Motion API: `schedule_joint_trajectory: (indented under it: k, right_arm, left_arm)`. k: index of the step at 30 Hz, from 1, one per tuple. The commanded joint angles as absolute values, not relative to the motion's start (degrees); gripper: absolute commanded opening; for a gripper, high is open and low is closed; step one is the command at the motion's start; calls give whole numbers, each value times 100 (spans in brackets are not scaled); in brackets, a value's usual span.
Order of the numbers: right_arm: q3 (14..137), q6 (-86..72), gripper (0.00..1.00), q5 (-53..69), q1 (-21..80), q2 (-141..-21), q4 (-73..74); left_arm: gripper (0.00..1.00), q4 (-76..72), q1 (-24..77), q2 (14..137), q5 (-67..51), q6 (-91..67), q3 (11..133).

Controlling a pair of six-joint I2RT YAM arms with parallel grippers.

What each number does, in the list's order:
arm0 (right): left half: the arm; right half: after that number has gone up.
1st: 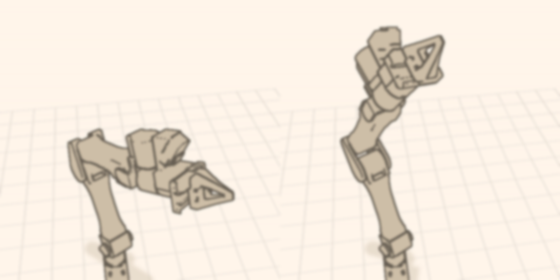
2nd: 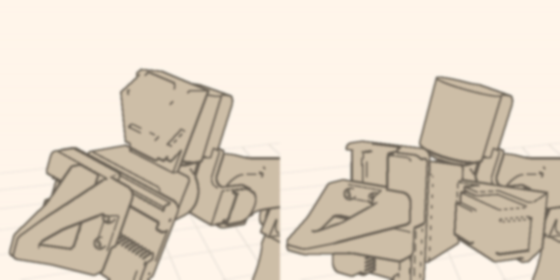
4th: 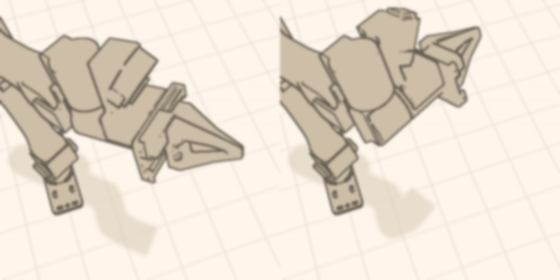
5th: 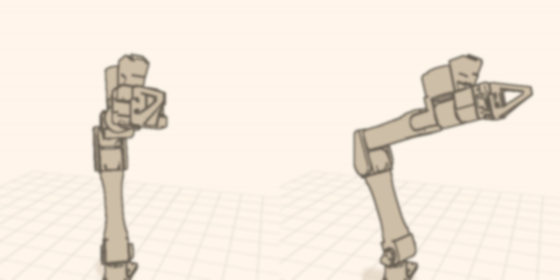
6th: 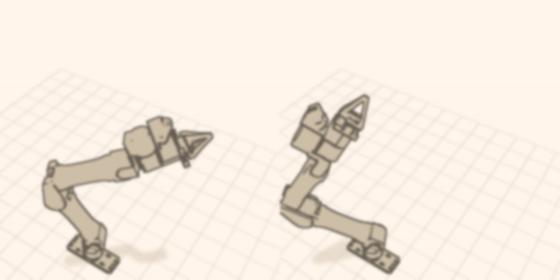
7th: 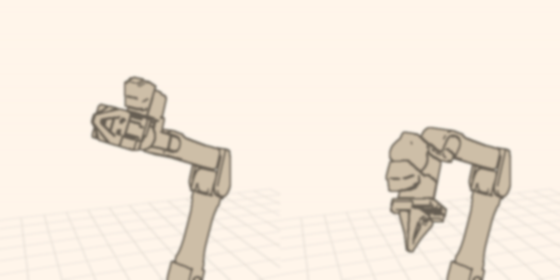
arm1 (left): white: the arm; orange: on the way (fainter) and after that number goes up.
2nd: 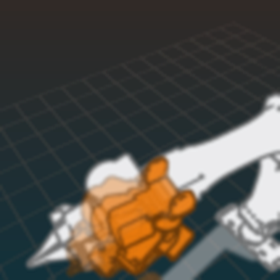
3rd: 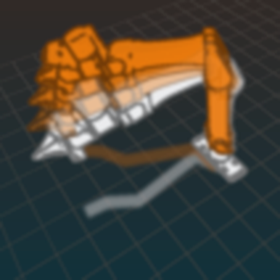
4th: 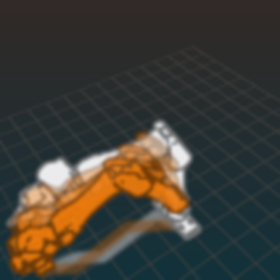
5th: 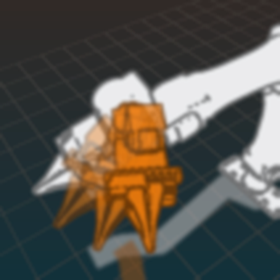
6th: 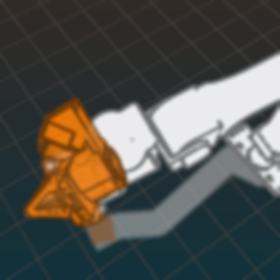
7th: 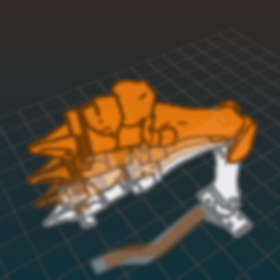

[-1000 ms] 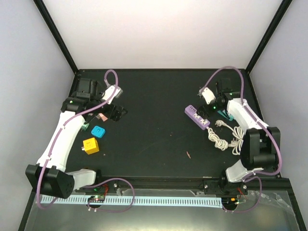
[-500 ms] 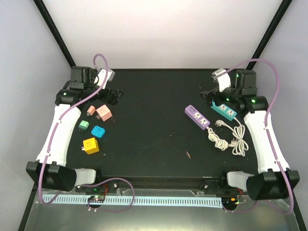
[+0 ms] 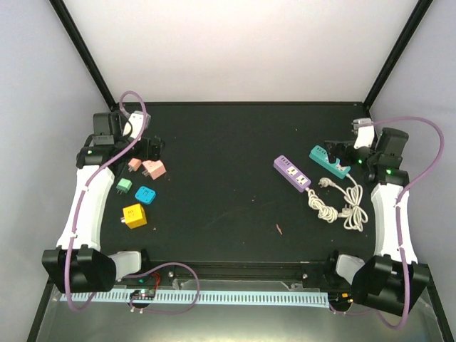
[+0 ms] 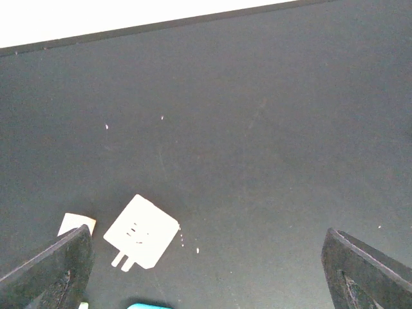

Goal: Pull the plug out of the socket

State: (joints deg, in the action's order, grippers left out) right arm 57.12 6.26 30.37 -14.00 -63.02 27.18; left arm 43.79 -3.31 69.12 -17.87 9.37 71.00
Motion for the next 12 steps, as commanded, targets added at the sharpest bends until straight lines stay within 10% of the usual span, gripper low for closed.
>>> schedule_joint_trajectory:
  k: [1, 12]
  right_arm:
    - [5388, 459, 100, 3346, -1658, -6388, 2114]
    - [4936, 364, 100, 3312, -1670, -6207, 1645]
  left_arm:
    - [99, 4165, -394, 6744, -1607, 920, 6972]
    - [99, 4035, -400, 6833, -1732, 704, 6899]
